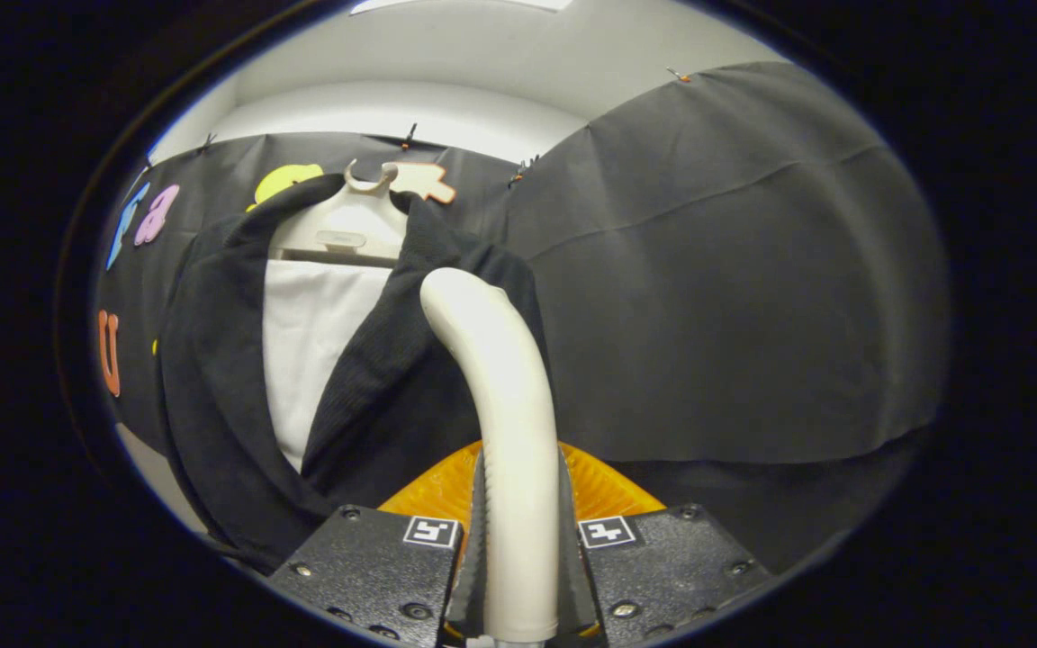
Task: Iron the clothes twice with a garment steamer, once on the left side and once on the right side.
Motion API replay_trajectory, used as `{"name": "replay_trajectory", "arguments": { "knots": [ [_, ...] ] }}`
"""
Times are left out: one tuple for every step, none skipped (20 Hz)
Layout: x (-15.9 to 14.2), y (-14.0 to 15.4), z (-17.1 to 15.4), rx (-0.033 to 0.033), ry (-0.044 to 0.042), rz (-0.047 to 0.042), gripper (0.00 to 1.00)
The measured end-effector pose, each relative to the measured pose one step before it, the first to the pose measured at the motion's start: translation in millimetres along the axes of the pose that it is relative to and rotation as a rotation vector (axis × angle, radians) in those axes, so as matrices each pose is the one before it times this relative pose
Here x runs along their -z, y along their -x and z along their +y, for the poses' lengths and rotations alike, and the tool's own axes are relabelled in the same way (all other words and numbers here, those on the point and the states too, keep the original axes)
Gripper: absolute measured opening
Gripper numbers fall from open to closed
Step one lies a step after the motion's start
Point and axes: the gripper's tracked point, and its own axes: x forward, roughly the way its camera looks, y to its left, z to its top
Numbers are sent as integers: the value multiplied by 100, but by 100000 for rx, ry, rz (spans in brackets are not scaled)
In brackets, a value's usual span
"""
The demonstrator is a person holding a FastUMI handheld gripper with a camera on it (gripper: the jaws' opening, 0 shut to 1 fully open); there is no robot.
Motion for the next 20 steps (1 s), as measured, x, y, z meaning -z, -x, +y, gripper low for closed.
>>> {"name": "replay_trajectory", "arguments": {
  "knots": [
    [514, 344, 27, 374, 320, 786, 35],
    [614, 337, 22, 496, 440, 1113, 35],
    [617, 423, -74, 217, 312, 1135, 35],
    [498, 406, -1, 116, 109, 1034, 35],
    [559, 373, -27, 277, 419, 1011, 35],
    [667, 337, -157, 620, 408, 873, 35],
    [614, 272, -55, 553, 690, 853, 35],
    [646, 249, -65, 710, 427, 1049, 35],
    [697, 243, -30, 576, 525, 1378, 35],
    [707, 253, -6, 469, 143, 1433, 35],
    [727, 333, 31, 625, 221, 1466, 35],
    [640, 183, -30, 628, 60, 1223, 35],
    [749, 252, -4, 602, 188, 1302, 35],
    [679, 196, 89, 277, 125, 1181, 35],
    [593, 168, 212, 310, 57, 1070, 35],
    [645, 97, 192, 172, 277, 899, 35],
    [697, 156, 145, 292, 243, 981, 35],
    [722, 98, 145, 261, 182, 1296, 35],
    [820, 137, 123, 148, -153, 1496, 35],
    [849, -146, 156, 110, -135, 1847, 35]
  ]
}}
